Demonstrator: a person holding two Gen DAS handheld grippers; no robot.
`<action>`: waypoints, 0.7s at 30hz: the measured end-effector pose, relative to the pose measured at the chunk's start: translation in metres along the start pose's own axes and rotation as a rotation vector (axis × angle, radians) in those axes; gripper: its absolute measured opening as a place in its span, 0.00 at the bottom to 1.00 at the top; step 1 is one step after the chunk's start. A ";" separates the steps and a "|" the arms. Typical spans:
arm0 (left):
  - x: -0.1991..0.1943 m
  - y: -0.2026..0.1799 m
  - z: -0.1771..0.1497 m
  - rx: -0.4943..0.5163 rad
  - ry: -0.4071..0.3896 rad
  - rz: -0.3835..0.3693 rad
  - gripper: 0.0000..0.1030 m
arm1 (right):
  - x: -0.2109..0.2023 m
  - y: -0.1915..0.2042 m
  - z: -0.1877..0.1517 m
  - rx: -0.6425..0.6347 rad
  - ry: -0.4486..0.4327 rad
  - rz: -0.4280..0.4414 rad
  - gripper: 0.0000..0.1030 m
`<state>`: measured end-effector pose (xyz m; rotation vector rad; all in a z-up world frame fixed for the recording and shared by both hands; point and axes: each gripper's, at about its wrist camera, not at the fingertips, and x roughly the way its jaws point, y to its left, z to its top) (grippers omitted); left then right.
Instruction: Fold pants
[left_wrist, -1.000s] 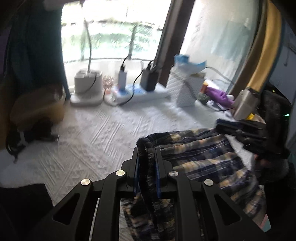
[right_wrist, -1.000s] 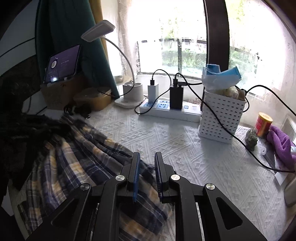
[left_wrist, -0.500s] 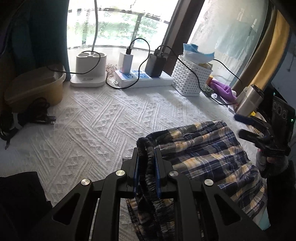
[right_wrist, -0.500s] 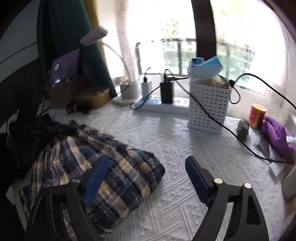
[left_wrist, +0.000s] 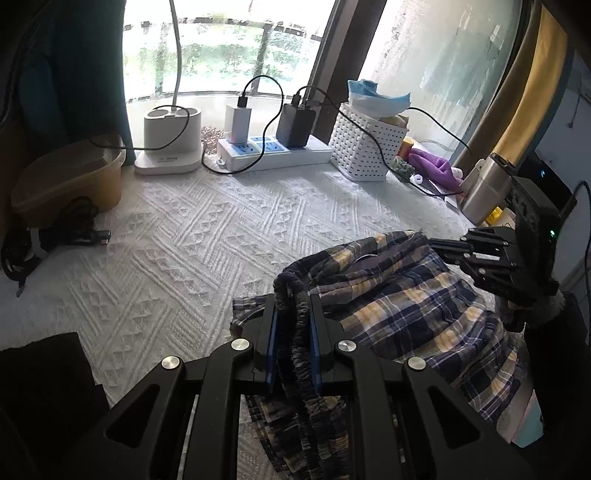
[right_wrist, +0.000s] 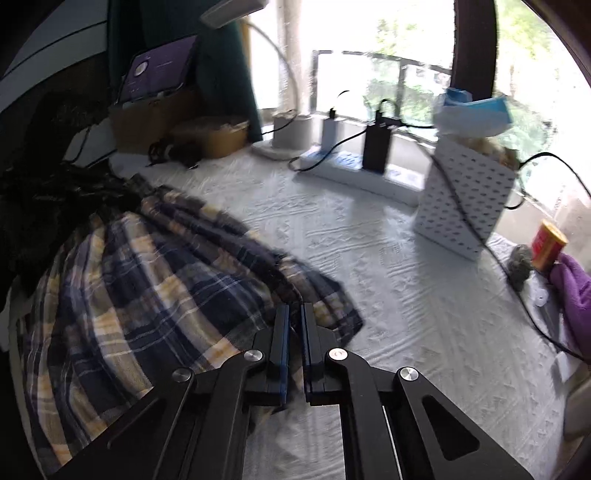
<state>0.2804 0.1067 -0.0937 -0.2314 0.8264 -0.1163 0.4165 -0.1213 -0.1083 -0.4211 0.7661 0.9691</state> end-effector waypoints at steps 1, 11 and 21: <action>0.000 -0.001 0.002 0.003 -0.004 -0.004 0.13 | 0.000 -0.003 0.001 0.009 -0.002 -0.011 0.05; 0.023 0.012 0.001 -0.044 0.046 0.018 0.13 | 0.028 -0.015 0.011 0.075 0.009 -0.051 0.05; 0.017 0.029 -0.004 -0.136 0.026 0.066 0.32 | 0.029 -0.022 0.015 0.152 0.023 -0.162 0.48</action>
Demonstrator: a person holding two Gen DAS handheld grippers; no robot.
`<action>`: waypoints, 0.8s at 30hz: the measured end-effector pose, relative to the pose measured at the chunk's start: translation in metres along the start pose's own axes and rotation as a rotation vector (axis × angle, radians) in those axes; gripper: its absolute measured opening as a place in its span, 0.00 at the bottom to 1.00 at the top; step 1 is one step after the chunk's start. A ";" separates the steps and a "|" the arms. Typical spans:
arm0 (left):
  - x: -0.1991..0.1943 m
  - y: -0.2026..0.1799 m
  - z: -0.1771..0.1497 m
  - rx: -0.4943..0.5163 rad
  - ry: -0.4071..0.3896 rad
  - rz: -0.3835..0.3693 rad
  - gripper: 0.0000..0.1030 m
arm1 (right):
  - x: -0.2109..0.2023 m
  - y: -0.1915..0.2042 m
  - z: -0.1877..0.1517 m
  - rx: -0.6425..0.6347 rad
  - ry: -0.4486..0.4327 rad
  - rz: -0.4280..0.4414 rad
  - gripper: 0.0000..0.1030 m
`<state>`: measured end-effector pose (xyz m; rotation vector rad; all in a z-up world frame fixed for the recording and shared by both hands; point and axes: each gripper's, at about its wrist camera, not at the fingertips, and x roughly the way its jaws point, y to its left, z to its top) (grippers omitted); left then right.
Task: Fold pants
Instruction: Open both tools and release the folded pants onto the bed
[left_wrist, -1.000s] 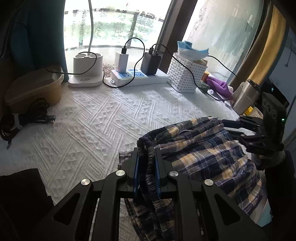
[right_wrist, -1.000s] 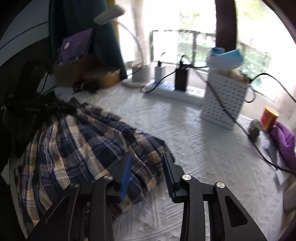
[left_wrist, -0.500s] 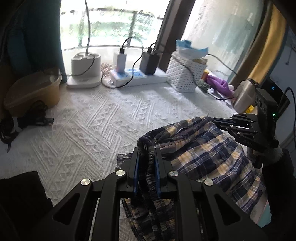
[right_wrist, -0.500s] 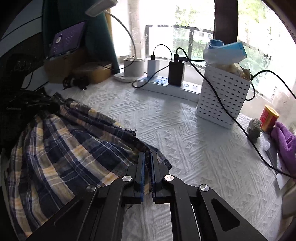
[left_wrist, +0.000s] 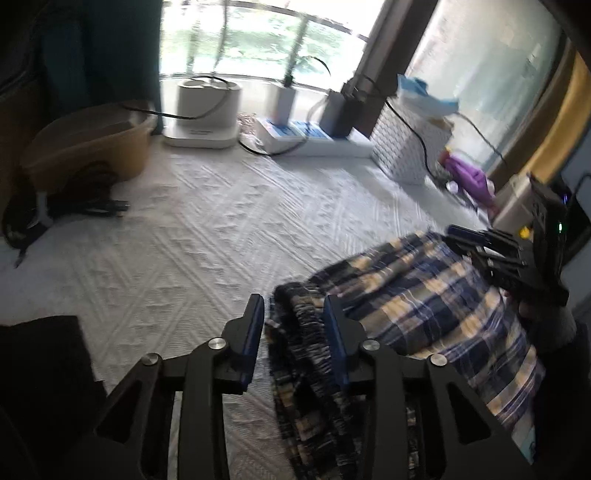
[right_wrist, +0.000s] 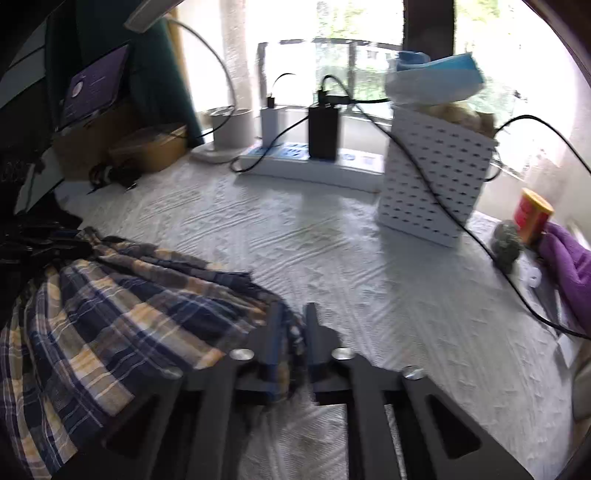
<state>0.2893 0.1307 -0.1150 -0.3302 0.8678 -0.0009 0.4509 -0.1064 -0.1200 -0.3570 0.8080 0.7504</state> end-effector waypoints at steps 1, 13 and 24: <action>-0.007 0.002 0.000 -0.015 -0.015 -0.002 0.32 | -0.005 -0.003 0.000 0.015 -0.011 -0.019 0.57; -0.076 -0.031 -0.016 0.048 -0.168 -0.039 0.43 | -0.077 0.037 -0.016 0.014 -0.039 0.031 0.65; -0.021 -0.043 -0.051 0.059 0.055 0.010 0.44 | -0.063 0.070 -0.067 -0.029 0.092 -0.034 0.65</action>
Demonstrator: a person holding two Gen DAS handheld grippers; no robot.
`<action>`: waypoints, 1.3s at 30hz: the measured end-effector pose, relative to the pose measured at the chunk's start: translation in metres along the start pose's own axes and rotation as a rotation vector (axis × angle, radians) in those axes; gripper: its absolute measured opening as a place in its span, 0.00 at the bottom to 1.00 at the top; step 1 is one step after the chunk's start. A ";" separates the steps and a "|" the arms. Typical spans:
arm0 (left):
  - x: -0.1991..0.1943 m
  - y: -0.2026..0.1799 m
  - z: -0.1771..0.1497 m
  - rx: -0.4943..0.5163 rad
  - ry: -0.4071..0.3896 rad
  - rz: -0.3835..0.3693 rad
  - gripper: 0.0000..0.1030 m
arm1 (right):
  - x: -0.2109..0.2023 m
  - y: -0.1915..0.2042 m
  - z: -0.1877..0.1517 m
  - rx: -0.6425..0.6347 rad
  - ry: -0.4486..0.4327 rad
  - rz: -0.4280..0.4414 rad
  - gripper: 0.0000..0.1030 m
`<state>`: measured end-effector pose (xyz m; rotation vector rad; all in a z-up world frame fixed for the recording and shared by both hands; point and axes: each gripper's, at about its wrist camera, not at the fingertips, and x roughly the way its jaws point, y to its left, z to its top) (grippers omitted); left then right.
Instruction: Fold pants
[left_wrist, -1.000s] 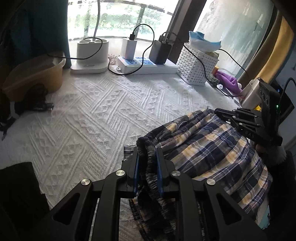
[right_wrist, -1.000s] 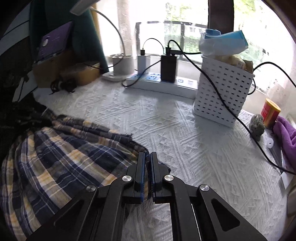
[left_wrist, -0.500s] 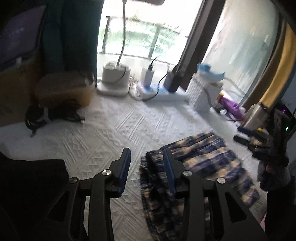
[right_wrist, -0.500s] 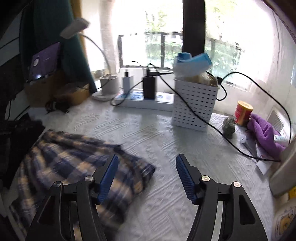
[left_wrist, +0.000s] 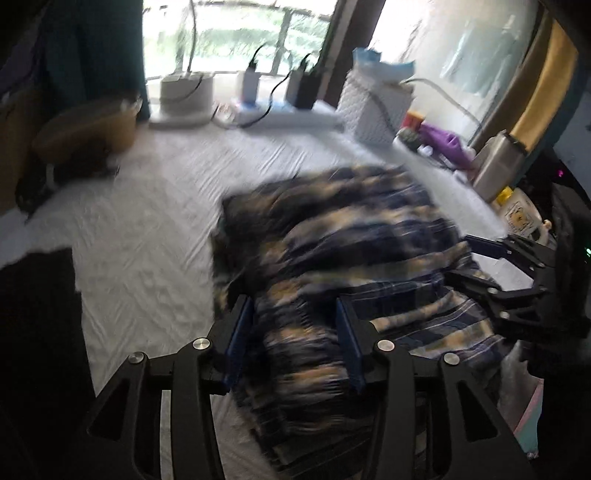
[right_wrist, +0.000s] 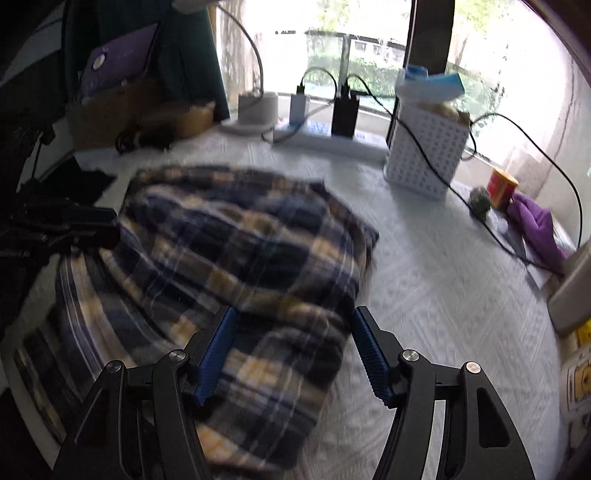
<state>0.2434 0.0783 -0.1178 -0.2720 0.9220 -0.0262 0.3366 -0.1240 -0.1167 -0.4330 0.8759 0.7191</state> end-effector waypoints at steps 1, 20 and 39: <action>0.001 0.004 -0.003 -0.011 0.010 -0.010 0.45 | 0.000 -0.002 -0.005 0.004 0.006 0.002 0.65; -0.053 -0.002 -0.022 -0.032 -0.108 -0.008 0.50 | -0.073 -0.039 -0.059 0.173 -0.038 -0.012 0.66; -0.037 -0.018 -0.091 0.015 0.015 0.024 0.50 | -0.048 0.033 -0.083 0.076 0.037 -0.045 0.70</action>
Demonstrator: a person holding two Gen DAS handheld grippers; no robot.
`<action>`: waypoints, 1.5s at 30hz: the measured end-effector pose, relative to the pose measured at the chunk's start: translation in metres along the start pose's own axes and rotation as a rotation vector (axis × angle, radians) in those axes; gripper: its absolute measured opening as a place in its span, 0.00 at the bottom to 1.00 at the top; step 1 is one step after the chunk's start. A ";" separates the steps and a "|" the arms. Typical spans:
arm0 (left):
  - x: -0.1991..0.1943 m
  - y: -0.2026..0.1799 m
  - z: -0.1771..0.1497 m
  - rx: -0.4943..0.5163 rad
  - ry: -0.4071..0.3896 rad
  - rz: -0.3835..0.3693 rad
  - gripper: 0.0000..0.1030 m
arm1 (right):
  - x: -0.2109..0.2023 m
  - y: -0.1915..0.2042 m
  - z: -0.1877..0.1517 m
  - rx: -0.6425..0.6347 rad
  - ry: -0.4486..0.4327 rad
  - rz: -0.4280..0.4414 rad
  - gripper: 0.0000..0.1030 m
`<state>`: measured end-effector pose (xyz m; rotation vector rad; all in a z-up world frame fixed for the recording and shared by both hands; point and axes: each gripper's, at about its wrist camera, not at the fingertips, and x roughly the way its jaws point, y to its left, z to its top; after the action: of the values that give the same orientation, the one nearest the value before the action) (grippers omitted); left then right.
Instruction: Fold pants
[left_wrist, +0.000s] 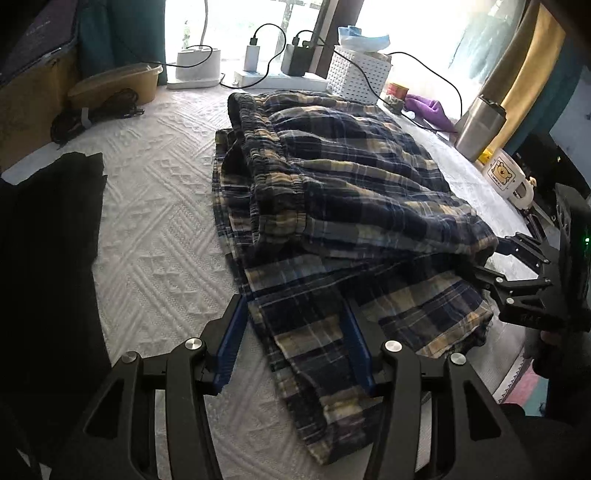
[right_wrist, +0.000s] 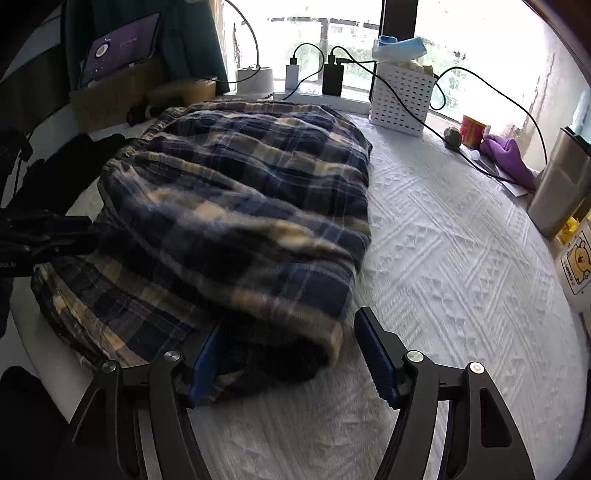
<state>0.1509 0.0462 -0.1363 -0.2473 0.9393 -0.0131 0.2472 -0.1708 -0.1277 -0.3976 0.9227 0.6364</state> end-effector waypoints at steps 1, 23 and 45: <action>0.000 -0.002 -0.002 0.014 -0.003 0.013 0.50 | -0.001 -0.001 -0.002 -0.001 -0.001 -0.004 0.71; -0.032 0.018 -0.002 0.005 -0.056 0.053 0.50 | -0.052 -0.047 -0.020 0.195 -0.126 0.062 0.76; 0.023 0.011 0.059 -0.019 -0.019 0.027 0.50 | 0.010 -0.043 0.012 0.230 -0.079 0.128 0.40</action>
<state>0.2106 0.0657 -0.1239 -0.2518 0.9240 0.0231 0.2874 -0.1929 -0.1271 -0.1081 0.9393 0.6498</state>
